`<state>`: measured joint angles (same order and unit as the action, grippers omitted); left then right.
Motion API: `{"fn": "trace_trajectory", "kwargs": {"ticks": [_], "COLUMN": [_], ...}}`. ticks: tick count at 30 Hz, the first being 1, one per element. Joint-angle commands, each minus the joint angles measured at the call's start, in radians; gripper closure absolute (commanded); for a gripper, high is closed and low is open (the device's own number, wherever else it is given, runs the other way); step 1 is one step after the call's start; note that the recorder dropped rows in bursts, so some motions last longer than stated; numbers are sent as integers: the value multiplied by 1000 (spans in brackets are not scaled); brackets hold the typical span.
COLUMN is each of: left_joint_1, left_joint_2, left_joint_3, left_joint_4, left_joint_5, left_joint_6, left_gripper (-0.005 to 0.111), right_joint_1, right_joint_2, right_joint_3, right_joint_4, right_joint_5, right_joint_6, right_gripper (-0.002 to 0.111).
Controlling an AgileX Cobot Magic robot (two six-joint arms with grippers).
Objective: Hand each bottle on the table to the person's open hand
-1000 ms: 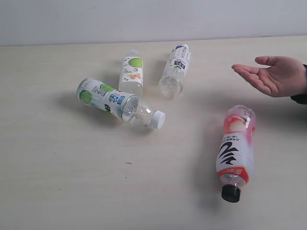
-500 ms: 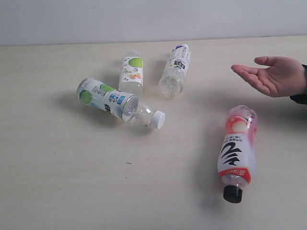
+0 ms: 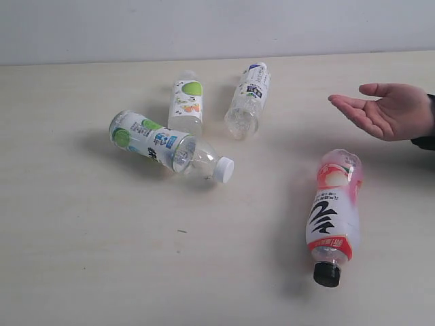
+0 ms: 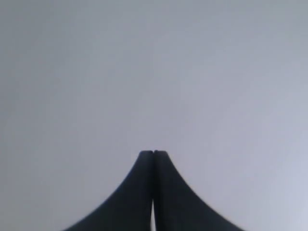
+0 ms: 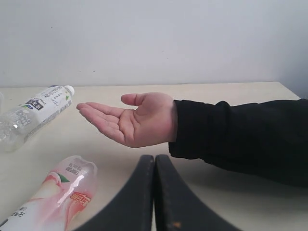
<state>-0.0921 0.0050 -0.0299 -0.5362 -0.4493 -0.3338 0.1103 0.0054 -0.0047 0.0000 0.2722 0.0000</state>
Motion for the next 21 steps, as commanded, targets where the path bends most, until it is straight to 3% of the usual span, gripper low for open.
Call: {"fn": "trace_trajectory", "kwargs": {"ticks": [1,5,7,10,14,18,21], "left_joint_1": [-6,-6,-6,-11,-33,-73,-126], "left_joint_2": [93,318,462,667,939,1232,1415], "left_joint_3": [-197,-492,-650,-834,-1020,-1160,-1246], "left_joint_4": [263,713,904,1011,909,573,380], "left_joint_5": [-77,116,299,611,977,1231,1365], "left_joint_6": [-257,-441,-565,-663,-431,13,194], "left_gripper": [107,107,107,107,107,107,107], "right_joint_1": [-5,-5,-5,-5,-5,-5,-5], "right_joint_2": [-5,-5,-5,-5,-5,-5,-5], "right_joint_3": [5,5,5,5,5,5,5], "right_joint_4": [-5,-5,-5,-5,-5,-5,-5], "right_joint_5": [-5,-5,-5,-5,-5,-5,-5], "right_joint_6": [6,6,6,6,6,6,6], "right_gripper": [108,108,108,108,108,108,108]}}
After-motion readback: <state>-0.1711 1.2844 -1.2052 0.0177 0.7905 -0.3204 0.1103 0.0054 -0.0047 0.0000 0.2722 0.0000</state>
